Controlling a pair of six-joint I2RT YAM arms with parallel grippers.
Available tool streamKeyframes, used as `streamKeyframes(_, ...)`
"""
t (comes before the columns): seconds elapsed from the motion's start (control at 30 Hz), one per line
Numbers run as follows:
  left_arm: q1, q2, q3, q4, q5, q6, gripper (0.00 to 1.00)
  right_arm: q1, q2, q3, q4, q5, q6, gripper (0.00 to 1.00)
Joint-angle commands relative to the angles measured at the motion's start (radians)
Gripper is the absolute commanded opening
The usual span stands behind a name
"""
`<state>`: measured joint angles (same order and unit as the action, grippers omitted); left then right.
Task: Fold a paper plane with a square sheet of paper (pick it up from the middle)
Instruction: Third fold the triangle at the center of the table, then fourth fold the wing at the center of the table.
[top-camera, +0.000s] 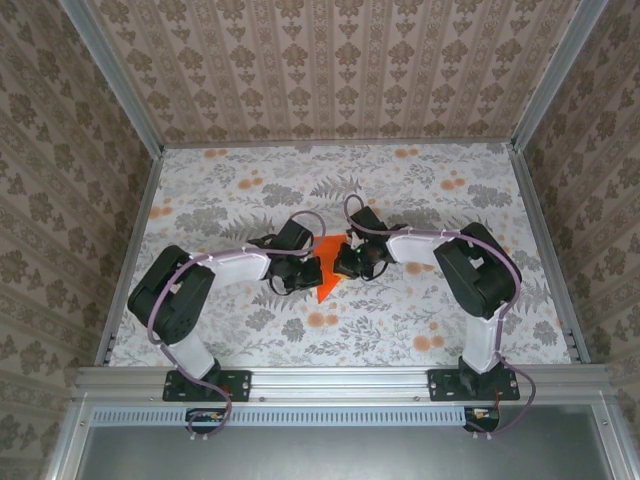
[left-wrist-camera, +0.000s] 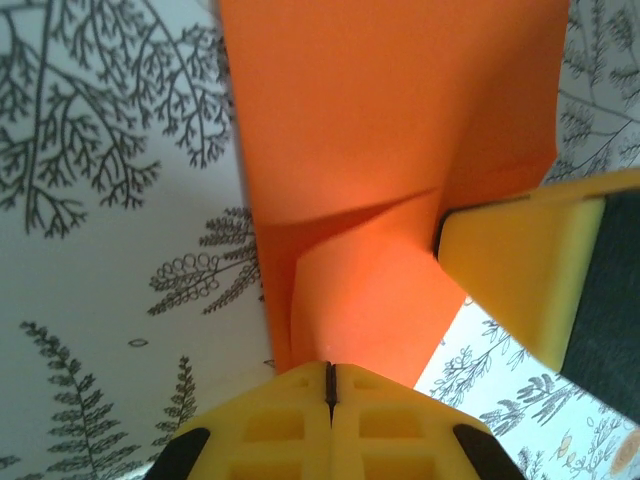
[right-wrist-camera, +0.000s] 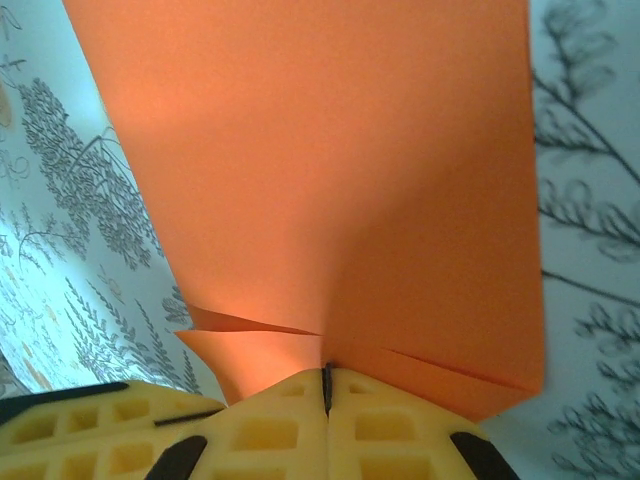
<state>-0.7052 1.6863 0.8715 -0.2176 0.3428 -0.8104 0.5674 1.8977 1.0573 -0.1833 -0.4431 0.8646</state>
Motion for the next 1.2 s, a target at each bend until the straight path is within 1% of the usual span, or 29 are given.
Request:
streamKeyframes(0.0,0.003,0.006,0.033,-0.028,-0.016,0.028,0.00,-0.004,-0.039,-0.041,-0.046,0.038,0.033,0.09)
streamKeyframes(0.2,0.002,0.033,0.067,-0.041,-0.017,0.043,0.00,-0.037,-0.132,-0.011,-0.017,0.021,0.001,0.26)
streamKeyframes(0.27,0.001,0.039,0.071,-0.040,-0.024,0.041,0.00,-0.053,-0.161,-0.021,-0.014,0.027,-0.002,0.34)
streamKeyframes(0.37,0.001,0.044,0.072,-0.040,-0.032,0.040,0.00,-0.075,-0.185,-0.057,-0.007,0.032,-0.008,0.42)
streamKeyframes(0.43,0.001,0.048,0.073,-0.044,-0.039,0.039,0.00,-0.088,-0.194,-0.081,0.000,0.027,-0.009,0.44)
streamKeyframes(0.63,0.002,0.057,0.066,-0.050,-0.054,0.032,0.00,-0.107,-0.175,-0.106,0.013,-0.003,-0.015,0.47)
streamKeyframes(1.17,0.002,0.060,0.043,-0.053,-0.063,0.014,0.00,-0.106,-0.078,-0.065,0.012,-0.053,-0.015,0.46)
